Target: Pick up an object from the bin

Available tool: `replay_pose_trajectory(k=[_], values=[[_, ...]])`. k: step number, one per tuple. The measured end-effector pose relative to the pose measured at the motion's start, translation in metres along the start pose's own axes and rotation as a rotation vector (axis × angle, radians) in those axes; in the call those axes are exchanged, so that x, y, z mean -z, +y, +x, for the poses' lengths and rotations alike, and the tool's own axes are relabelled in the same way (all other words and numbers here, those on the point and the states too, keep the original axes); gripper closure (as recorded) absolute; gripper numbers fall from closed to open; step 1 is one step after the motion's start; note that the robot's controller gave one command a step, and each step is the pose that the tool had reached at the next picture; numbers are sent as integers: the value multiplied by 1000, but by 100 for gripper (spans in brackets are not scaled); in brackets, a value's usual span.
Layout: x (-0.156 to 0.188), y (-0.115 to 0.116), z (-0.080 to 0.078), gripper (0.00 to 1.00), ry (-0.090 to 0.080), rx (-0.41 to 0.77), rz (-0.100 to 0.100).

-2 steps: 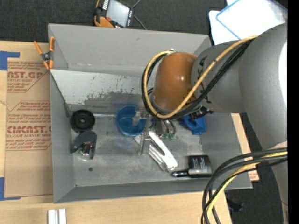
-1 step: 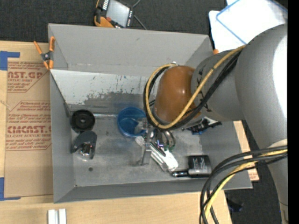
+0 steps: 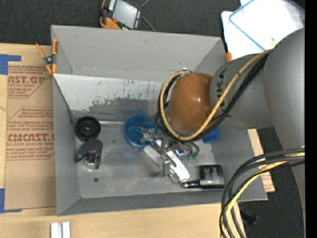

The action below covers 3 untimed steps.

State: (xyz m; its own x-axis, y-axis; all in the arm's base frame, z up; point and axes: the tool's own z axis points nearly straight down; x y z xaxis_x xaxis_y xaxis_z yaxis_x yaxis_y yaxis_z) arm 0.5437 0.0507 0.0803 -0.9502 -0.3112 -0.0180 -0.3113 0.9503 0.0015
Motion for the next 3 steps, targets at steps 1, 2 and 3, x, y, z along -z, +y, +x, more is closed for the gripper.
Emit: replay_pose_trajectory(k=[1,2,3], values=[[-5,3,1,0,8,-346,-2],[-8,-13,-8,100,-12,-9,-2],[-8,-13,-8,100,-12,-10,-3]])
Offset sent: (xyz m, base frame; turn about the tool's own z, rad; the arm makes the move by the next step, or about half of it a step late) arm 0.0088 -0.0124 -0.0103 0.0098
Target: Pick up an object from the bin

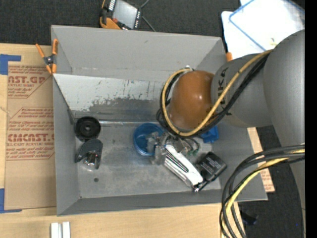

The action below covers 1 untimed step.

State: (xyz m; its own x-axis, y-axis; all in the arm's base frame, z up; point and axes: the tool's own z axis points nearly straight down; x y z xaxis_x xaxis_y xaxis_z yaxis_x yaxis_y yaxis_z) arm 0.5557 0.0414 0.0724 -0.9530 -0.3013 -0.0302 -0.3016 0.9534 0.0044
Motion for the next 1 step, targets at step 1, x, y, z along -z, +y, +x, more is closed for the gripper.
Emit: replay_pose_trajectory(k=[1], values=[[-2,3,-3,100,-3,-7,-1]])
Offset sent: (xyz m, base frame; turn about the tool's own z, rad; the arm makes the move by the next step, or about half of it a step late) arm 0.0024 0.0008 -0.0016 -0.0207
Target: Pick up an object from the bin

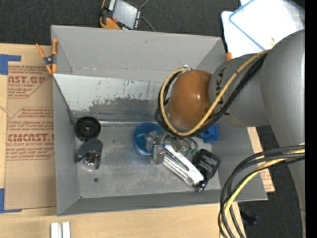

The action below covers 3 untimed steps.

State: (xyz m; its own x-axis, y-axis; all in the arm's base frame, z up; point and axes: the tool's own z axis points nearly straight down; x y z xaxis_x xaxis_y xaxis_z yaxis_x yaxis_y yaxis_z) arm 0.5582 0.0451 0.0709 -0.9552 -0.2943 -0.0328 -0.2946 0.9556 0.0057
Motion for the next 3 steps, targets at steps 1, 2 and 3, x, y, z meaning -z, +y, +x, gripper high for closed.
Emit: replay_pose_trajectory(k=[1,2,3], values=[[0,0,-1,100,-1,18,0],[73,-2,-7,100,4,20,-1],[98,-1,-9,100,-6,18,2]])
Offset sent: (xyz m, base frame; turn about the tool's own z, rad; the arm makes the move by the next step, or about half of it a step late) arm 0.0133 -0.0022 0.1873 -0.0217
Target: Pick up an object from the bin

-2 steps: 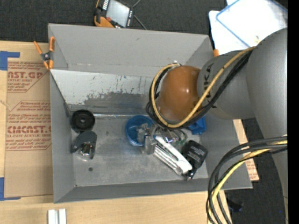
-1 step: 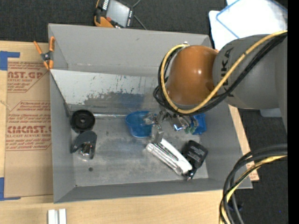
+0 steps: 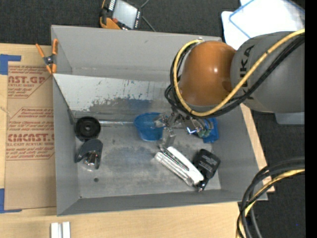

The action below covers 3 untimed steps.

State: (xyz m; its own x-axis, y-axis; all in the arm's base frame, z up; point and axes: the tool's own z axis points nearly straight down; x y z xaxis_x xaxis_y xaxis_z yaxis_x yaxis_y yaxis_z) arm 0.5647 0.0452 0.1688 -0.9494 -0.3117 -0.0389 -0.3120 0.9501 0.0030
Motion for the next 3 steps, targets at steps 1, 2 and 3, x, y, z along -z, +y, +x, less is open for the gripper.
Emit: replay_pose_trajectory(k=[1,2,3], values=[[-74,-25,17,100,-7,197,-2],[-62,-10,-4,100,-7,-202,-3],[-61,-11,16,100,-11,-125,-1]])
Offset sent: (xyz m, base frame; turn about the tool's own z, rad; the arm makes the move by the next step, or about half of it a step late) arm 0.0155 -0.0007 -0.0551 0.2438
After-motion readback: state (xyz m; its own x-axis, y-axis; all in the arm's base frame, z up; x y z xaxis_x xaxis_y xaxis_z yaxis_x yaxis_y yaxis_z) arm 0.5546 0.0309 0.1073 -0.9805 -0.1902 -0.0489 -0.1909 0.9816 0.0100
